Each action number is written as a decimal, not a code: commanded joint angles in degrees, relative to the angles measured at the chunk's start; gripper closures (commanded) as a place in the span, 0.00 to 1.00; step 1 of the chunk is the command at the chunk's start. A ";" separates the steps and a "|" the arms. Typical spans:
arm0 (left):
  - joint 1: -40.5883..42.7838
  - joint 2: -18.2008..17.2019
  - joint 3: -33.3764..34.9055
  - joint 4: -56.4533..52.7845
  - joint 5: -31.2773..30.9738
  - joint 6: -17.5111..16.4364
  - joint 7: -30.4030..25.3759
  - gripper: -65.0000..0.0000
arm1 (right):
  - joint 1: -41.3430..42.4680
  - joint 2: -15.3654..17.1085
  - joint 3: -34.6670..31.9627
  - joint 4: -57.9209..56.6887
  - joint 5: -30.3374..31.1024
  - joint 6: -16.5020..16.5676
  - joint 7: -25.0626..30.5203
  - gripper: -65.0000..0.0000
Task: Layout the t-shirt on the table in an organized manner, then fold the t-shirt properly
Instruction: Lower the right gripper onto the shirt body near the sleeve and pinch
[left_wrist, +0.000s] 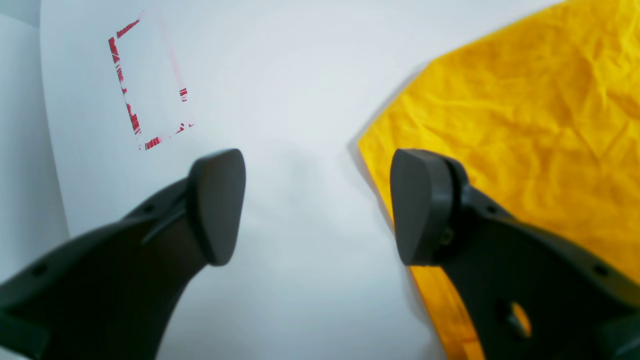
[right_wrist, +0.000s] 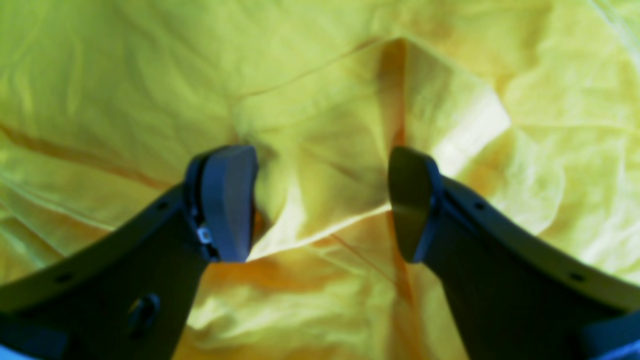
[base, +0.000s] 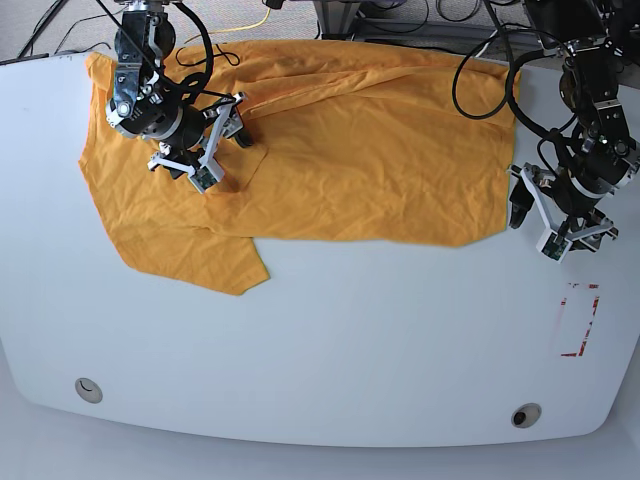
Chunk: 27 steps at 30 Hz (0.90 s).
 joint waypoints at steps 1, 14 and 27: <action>-0.85 -0.69 -0.30 1.05 -0.42 0.34 -1.01 0.34 | 0.22 0.58 0.28 1.07 0.93 0.06 1.19 0.40; -0.85 -0.78 -0.30 1.05 -0.42 0.34 -1.01 0.34 | -3.30 0.40 0.28 2.48 0.93 0.06 1.36 0.40; -0.67 -0.78 -0.30 1.05 -0.42 0.34 -1.01 0.34 | -3.21 0.31 0.28 2.30 0.93 0.06 1.36 0.76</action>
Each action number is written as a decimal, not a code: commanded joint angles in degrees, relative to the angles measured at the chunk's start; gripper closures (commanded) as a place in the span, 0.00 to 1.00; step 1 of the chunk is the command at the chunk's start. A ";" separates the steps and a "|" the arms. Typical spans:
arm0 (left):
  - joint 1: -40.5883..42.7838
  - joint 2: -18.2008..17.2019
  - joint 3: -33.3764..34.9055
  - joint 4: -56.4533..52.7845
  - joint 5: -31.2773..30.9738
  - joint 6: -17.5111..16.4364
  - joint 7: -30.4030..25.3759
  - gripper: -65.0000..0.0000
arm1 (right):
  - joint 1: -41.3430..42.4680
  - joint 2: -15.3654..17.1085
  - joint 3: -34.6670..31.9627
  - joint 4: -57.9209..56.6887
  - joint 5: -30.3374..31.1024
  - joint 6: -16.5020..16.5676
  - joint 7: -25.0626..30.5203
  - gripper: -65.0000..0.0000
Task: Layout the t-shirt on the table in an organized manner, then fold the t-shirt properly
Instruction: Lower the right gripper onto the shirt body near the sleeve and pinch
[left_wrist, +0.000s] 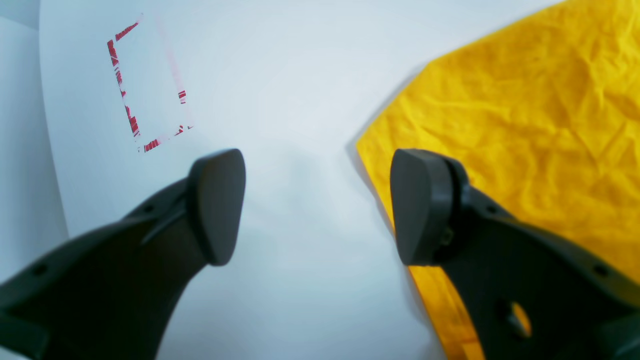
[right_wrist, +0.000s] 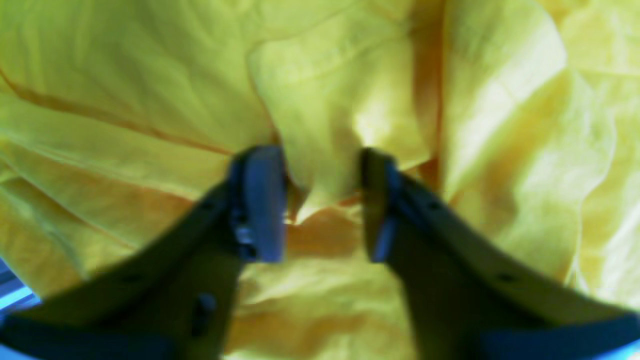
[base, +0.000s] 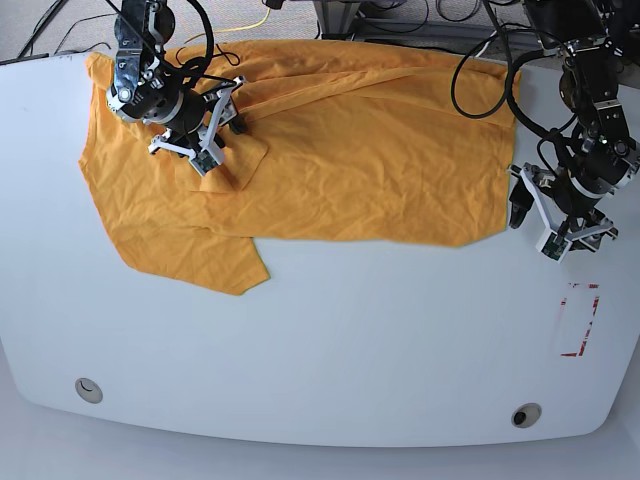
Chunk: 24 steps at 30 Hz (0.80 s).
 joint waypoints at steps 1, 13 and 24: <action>-0.61 -0.76 -0.30 1.05 -0.42 0.34 -1.01 0.34 | 0.57 0.36 0.22 1.08 0.93 0.08 1.21 0.80; -0.61 -0.93 -0.30 1.05 -0.42 0.34 -1.01 0.34 | 0.83 0.27 0.22 1.17 0.93 0.08 1.21 0.89; -0.52 -2.43 -0.39 0.96 -0.60 0.34 -1.01 0.34 | -1.80 0.27 0.31 1.34 0.93 0.08 1.21 0.51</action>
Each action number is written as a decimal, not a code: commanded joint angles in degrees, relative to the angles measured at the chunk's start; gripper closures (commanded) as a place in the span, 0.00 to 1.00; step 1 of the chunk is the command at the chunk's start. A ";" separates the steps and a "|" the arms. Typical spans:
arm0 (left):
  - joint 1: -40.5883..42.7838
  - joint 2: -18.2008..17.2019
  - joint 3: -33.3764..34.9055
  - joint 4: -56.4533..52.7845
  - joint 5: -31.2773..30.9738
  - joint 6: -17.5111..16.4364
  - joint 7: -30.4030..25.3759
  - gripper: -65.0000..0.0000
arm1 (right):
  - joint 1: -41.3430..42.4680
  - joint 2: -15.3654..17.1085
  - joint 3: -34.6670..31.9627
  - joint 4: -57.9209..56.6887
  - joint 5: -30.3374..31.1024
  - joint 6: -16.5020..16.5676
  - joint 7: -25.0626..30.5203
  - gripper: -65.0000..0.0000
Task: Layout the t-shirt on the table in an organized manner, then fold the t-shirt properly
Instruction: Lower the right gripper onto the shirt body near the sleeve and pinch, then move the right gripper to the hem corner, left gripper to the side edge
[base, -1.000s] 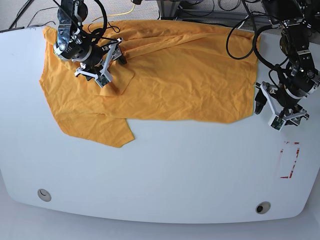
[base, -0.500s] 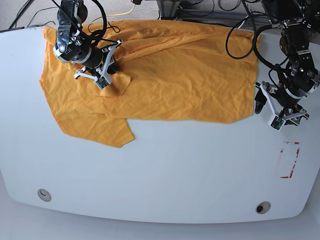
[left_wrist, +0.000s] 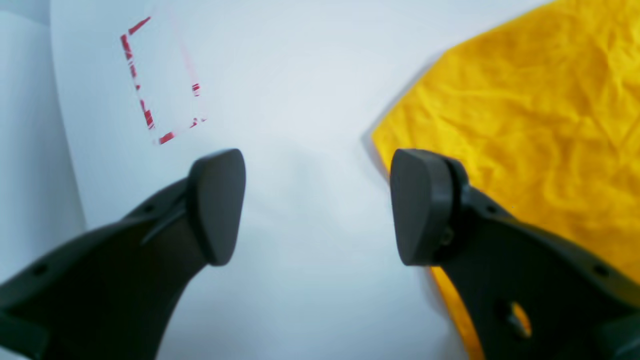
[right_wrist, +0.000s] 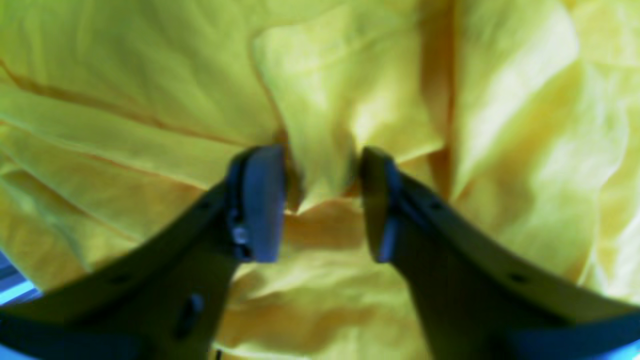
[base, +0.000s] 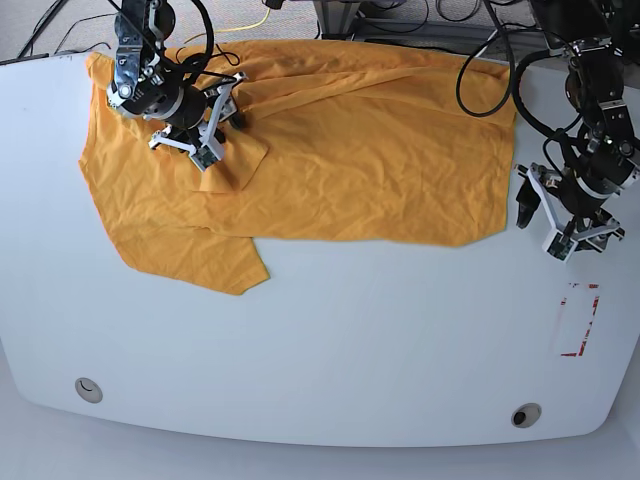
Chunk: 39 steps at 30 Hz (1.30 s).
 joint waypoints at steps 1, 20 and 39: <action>-0.69 -0.66 -0.23 0.96 -0.62 0.32 -1.01 0.34 | -0.49 0.31 0.26 1.43 0.95 0.10 0.77 0.50; -3.15 0.05 0.64 -0.18 -0.62 0.32 -1.19 0.34 | 0.56 0.84 8.09 10.84 1.22 0.10 -0.81 0.20; -11.33 1.89 5.48 -10.99 -0.53 0.32 -1.19 0.34 | 29.05 12.45 14.42 -19.76 1.13 0.10 2.18 0.20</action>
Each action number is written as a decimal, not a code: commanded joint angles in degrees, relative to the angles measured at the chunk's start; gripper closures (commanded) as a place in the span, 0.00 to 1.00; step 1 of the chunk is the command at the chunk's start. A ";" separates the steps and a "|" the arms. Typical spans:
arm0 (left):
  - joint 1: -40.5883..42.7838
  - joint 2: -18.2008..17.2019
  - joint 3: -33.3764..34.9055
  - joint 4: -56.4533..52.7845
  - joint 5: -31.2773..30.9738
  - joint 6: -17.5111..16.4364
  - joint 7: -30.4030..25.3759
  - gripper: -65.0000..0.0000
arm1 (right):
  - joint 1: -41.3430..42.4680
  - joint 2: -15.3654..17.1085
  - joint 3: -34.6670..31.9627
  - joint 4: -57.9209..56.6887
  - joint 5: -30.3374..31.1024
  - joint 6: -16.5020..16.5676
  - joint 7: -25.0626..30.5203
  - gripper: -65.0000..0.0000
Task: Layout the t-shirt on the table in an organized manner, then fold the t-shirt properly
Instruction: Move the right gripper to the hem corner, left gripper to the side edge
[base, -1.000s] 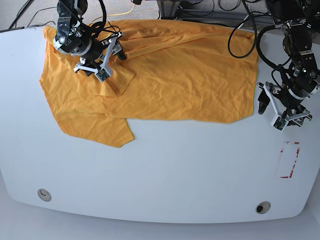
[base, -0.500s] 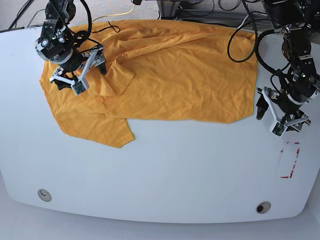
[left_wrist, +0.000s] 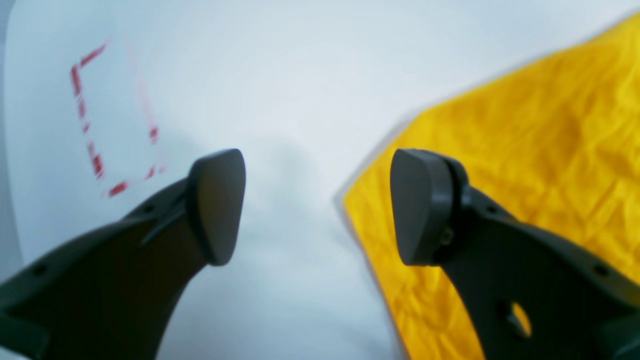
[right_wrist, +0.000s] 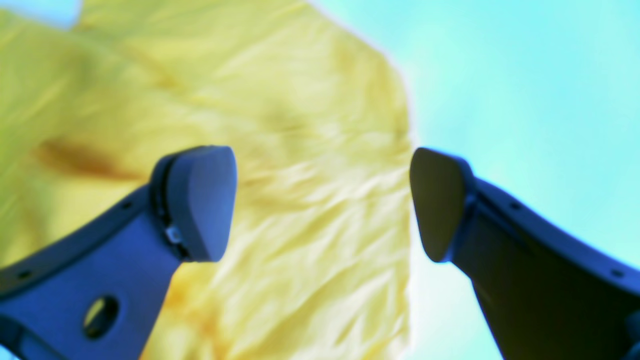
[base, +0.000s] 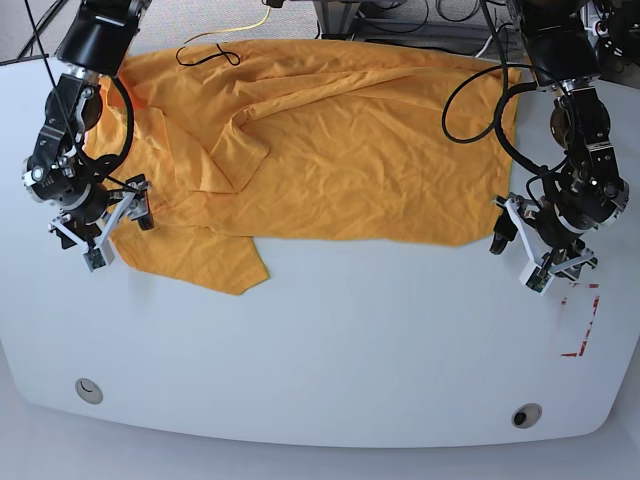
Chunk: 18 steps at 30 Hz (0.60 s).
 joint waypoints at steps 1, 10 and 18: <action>-1.21 -0.33 0.48 0.09 -0.27 0.14 -0.93 0.34 | 4.79 2.92 0.10 -6.22 1.06 0.01 4.04 0.20; -1.21 0.46 1.00 0.18 -0.27 0.14 -0.93 0.34 | 16.84 7.58 -3.07 -29.17 1.06 0.01 12.31 0.20; -1.12 0.46 0.92 0.26 -0.27 0.14 -0.93 0.34 | 21.94 9.08 -7.37 -44.99 1.06 0.01 23.21 0.20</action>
